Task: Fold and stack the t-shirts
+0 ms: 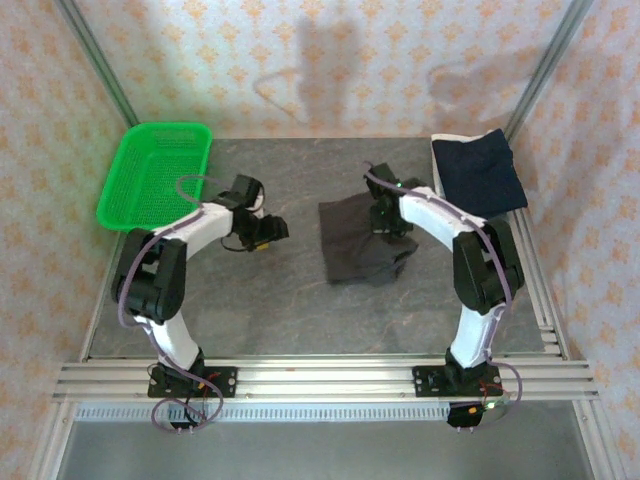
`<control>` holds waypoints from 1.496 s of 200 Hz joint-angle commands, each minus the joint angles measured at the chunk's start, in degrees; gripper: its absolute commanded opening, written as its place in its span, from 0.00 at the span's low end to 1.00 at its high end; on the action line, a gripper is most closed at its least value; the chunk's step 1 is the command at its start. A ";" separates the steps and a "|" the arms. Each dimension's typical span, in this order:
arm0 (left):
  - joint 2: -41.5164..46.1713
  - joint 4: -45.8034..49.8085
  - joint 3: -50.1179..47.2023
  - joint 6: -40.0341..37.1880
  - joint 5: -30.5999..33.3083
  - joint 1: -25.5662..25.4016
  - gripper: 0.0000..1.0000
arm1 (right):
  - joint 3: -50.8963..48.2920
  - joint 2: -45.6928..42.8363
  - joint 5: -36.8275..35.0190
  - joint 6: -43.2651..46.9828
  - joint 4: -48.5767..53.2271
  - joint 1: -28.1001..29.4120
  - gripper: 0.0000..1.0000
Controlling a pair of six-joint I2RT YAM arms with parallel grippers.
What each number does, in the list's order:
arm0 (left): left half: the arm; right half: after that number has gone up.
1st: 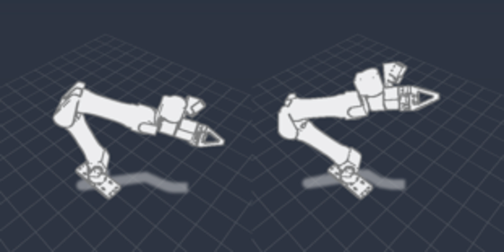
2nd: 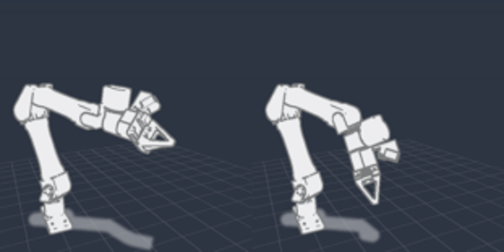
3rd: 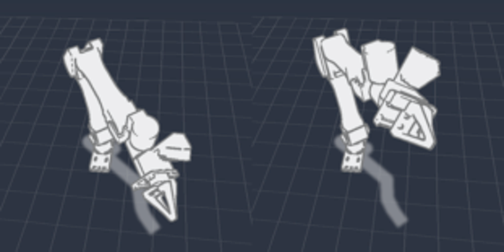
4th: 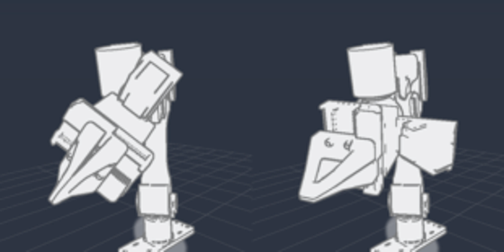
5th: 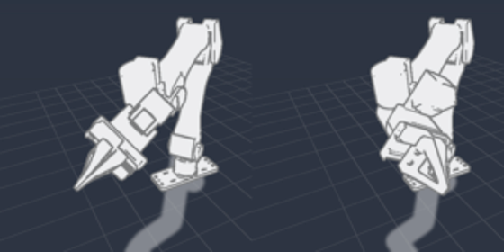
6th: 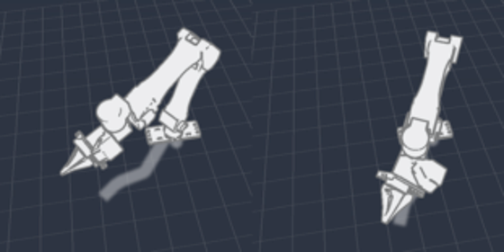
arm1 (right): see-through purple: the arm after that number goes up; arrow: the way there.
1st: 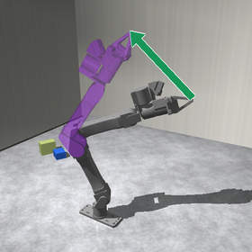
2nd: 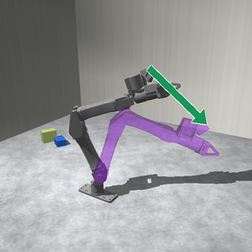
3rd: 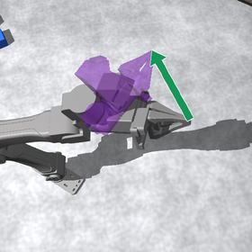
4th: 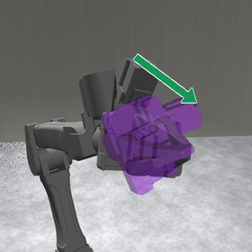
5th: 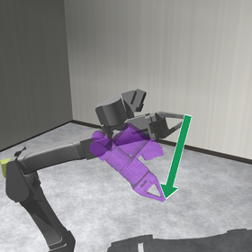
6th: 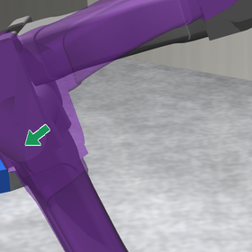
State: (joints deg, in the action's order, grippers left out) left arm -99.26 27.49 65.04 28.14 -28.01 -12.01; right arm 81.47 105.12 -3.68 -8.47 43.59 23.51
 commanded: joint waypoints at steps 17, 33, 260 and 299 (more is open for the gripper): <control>4.49 4.86 0.54 -4.05 0.93 4.28 0.61 | 12.26 -3.45 -6.00 15.31 4.84 -4.22 0.00; 5.41 5.28 0.38 -4.56 1.00 5.11 0.61 | 14.59 -2.78 -6.29 17.14 4.10 -4.77 0.00; 6.45 8.48 1.23 -5.28 1.54 6.45 0.61 | 32.44 17.30 14.26 22.98 -14.95 -39.30 0.00; 6.86 9.39 1.57 -5.20 1.86 6.42 0.61 | 39.26 22.15 15.45 22.86 -10.58 -42.04 0.00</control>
State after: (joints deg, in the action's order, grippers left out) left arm -94.74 34.22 65.10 23.90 -27.75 -5.96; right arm 116.01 125.99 10.61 15.27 32.21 -16.97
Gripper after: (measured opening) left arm 0.610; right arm 0.084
